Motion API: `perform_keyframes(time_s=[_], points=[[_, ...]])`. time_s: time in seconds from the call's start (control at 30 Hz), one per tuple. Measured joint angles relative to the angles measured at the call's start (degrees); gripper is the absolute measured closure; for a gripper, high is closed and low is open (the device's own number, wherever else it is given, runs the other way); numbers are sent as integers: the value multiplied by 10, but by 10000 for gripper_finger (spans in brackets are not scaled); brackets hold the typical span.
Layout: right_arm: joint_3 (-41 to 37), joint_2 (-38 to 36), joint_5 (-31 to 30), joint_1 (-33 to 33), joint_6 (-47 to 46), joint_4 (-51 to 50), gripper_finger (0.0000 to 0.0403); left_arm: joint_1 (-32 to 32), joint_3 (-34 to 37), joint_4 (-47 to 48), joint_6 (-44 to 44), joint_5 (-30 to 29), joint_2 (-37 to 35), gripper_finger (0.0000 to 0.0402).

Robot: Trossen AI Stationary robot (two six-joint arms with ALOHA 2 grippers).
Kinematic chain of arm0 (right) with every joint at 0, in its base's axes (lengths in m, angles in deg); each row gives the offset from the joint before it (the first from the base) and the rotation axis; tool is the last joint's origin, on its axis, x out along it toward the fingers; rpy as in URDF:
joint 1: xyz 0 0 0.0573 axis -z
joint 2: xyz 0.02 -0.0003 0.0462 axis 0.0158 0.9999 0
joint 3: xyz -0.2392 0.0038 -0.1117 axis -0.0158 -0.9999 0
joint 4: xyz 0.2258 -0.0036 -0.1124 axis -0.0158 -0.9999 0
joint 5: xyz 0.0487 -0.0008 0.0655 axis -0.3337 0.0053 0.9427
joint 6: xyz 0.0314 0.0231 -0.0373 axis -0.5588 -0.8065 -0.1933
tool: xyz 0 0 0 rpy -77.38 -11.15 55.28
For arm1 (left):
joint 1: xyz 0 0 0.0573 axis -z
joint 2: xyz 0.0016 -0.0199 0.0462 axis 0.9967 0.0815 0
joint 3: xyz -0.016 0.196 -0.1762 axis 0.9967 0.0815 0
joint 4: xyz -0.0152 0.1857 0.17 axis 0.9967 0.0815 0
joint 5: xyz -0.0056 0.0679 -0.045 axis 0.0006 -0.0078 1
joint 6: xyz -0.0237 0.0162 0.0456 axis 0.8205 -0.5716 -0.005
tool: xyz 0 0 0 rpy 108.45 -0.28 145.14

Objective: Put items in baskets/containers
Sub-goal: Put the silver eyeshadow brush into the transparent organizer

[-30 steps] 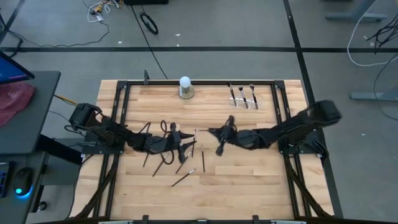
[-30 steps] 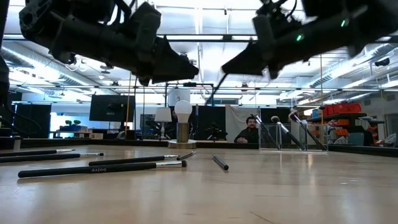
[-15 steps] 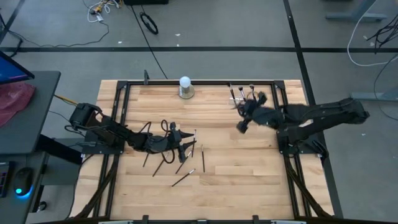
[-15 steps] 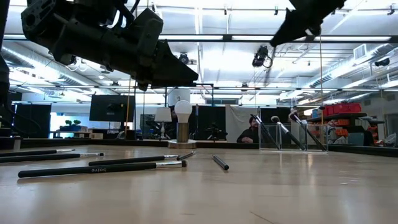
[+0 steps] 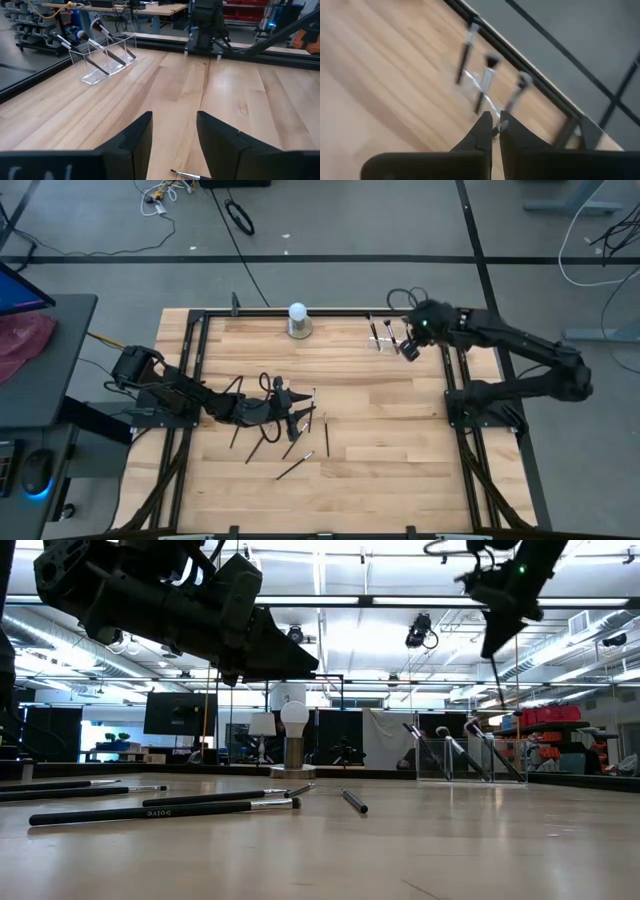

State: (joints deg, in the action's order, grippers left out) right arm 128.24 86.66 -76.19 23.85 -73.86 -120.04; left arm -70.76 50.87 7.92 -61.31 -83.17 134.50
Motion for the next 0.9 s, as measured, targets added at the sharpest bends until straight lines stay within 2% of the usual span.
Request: perform_keyframes(time_s=[0.2, 0.4, 0.7, 0.9], points=[[0, 3, 45, 109, 35, -30, 394, 0, 0, 0, 0, 0, 0, 241], [0, 30, 58, 171, 69, -37, 394, 0, 0, 1, 0, 0, 0, 241], [0, 96, 70, 196, 116, -3, 394, 0, 0, 2, -1, 0, 0, 241], [0, 101, 101, 195, 126, 30, 394, 0, 0, 3, -1, 0, 0, 241]])
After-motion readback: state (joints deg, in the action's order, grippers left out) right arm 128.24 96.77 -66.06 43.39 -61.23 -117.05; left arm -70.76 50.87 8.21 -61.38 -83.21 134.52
